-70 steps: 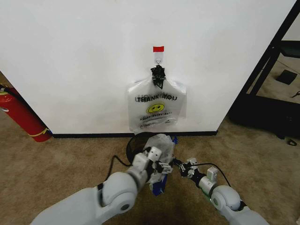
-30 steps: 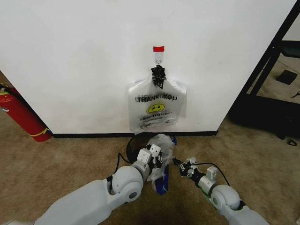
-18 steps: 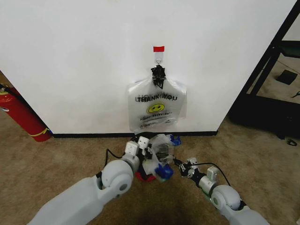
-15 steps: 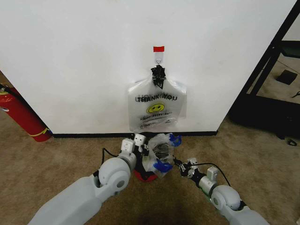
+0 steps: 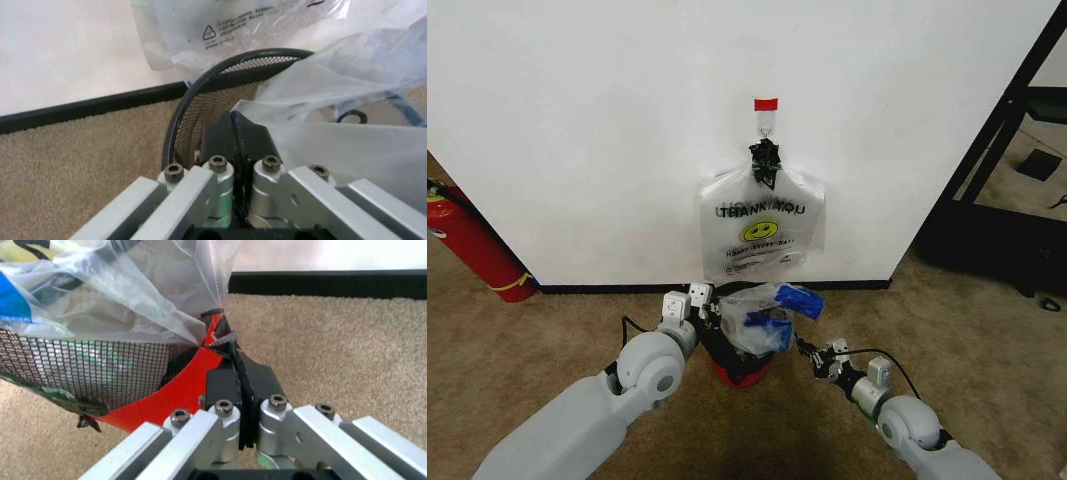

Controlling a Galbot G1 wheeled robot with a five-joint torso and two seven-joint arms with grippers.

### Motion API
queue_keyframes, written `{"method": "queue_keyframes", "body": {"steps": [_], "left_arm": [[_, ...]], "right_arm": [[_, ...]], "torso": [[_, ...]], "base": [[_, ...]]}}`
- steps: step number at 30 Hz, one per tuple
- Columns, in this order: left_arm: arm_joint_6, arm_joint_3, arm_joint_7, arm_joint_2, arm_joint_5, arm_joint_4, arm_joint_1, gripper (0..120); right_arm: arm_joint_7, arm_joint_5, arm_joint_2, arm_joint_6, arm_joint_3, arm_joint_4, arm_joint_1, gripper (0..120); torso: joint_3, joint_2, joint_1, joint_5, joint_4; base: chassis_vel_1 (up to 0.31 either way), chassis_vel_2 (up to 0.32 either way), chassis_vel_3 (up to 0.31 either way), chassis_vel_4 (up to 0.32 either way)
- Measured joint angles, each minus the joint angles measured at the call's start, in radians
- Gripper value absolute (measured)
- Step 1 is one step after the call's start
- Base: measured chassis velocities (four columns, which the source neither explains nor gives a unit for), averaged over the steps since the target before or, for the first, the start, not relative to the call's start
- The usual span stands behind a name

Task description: Pick up the garbage bag from the wall and place it over the trash bin.

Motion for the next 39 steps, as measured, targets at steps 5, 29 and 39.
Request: {"method": "queue_keyframes", "body": {"steps": [5, 29, 39], "left_arm": [[0.000, -0.007, 0.002, 0.002, -0.001, -0.006, 0.009, 0], [0.031, -0.150, -0.004, 0.065, -0.015, -0.246, 0.144, 78], [0.028, -0.197, -0.002, 0.064, 0.012, -0.347, 0.230, 100]], "right_arm": [[0.011, 0.000, -0.001, 0.000, 0.000, 0.008, 0.000, 0], [0.021, -0.025, -0.177, 0.158, 0.076, 0.163, -0.148, 68], [0.128, 0.173, -0.238, 0.038, 0.037, 0.390, -0.117, 98]], "torso": [[0.000, 0.000, 0.000, 0.0000, 0.0001], [0.000, 0.000, 0.000, 0.0001, -0.0008], [0.000, 0.000, 0.000, -0.0002, 0.0001]], "base": [[0.000, 0.000, 0.000, 0.000], [0.000, 0.000, 0.000, 0.000], [0.000, 0.000, 0.000, 0.000]]}}
